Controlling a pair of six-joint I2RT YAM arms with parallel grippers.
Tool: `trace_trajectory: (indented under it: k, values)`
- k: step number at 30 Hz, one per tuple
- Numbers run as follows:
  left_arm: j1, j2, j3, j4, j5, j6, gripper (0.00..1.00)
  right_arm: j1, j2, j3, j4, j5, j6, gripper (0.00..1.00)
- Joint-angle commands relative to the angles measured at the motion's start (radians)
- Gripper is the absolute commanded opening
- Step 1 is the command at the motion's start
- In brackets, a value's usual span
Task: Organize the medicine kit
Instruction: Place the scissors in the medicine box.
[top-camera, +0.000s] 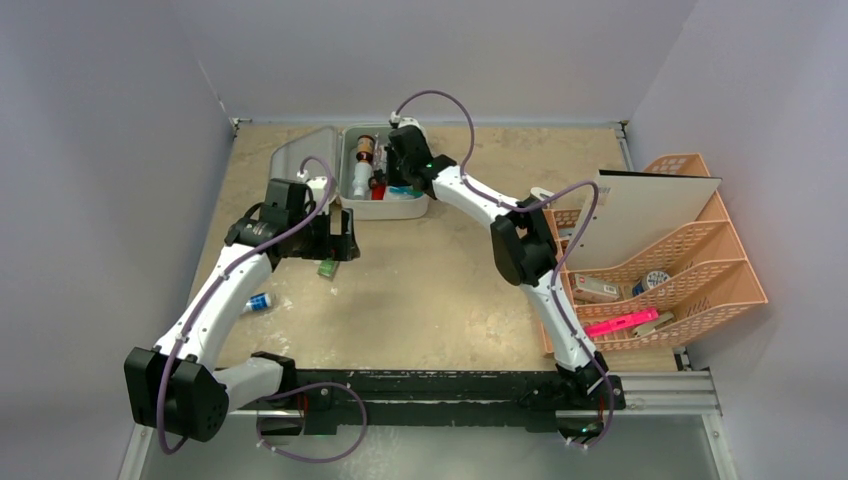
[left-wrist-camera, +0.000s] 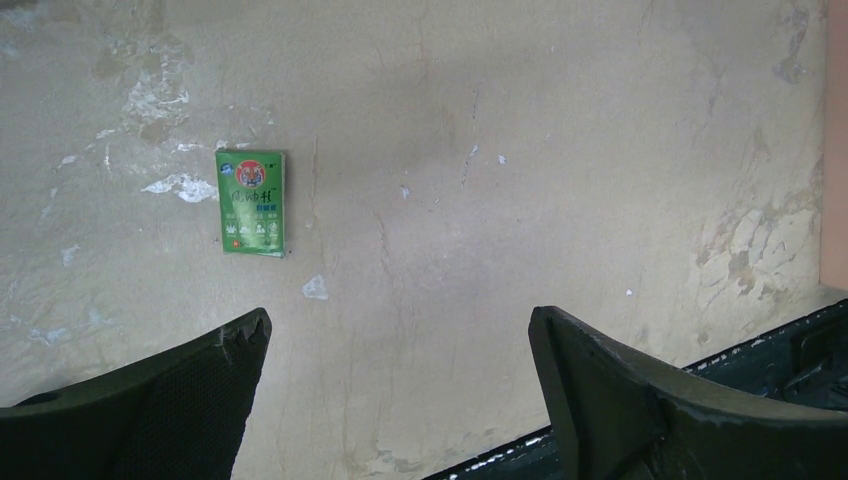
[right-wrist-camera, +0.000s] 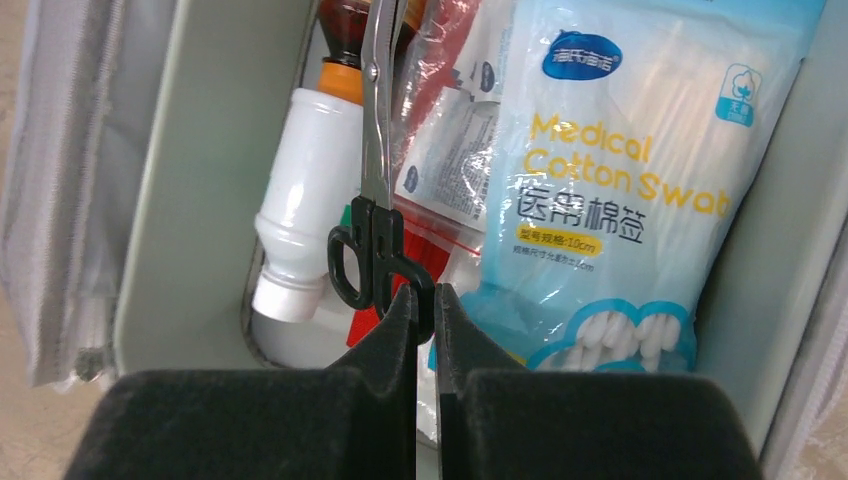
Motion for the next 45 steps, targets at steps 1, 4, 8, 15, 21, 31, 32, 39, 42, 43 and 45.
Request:
trace_trajectory:
  k: [1, 4, 8, 15, 21, 31, 32, 39, 42, 43, 45]
  values:
    - [0.002, -0.026, 0.006, 0.011, -0.013, 0.024, 1.00, -0.006, 0.023, 0.066, -0.047, 0.047, 0.016, 0.04]
    - [0.002, -0.026, 0.005, 0.011, -0.012, 0.024, 1.00, -0.006, 0.025, 0.064, -0.051, 0.047, 0.019, 0.05]
    - [0.006, -0.024, 0.009, 0.013, -0.021, 0.024, 1.00, -0.006, 0.013, 0.038, -0.051, 0.063, 0.017, 0.12]
    - [0.014, -0.020, 0.010, 0.003, -0.056, 0.016, 1.00, -0.007, 0.006, 0.093, -0.054, 0.015, -0.017, 0.22]
    - [0.016, -0.006, 0.009, 0.000, -0.109, -0.003, 1.00, -0.007, -0.074, 0.087, -0.048, -0.027, -0.026, 0.27]
    - [0.028, 0.080, -0.007, 0.015, -0.127, -0.055, 0.99, -0.006, -0.361, -0.137, -0.020, -0.114, -0.046, 0.64]
    - [0.028, 0.098, 0.000, 0.009, -0.106, -0.046, 0.98, -0.006, -0.403, -0.170, -0.035, -0.139, -0.046, 0.72]
    - [0.030, 0.209, 0.072, -0.051, -0.197, -0.013, 0.92, -0.006, -0.769, -0.625, 0.095, -0.224, -0.040, 0.99]
    - [0.035, 0.262, 0.116, -0.068, -0.225, 0.006, 0.91, -0.006, -0.899, -0.759, 0.106, -0.245, -0.049, 0.99]
    - [0.036, 0.278, 0.127, -0.069, -0.224, 0.016, 0.90, -0.007, -0.948, -0.793, 0.100, -0.247, -0.043, 0.99]
    - [0.036, 0.312, 0.149, -0.067, -0.225, 0.043, 0.89, -0.006, -1.015, -0.847, 0.083, -0.263, -0.017, 0.99]
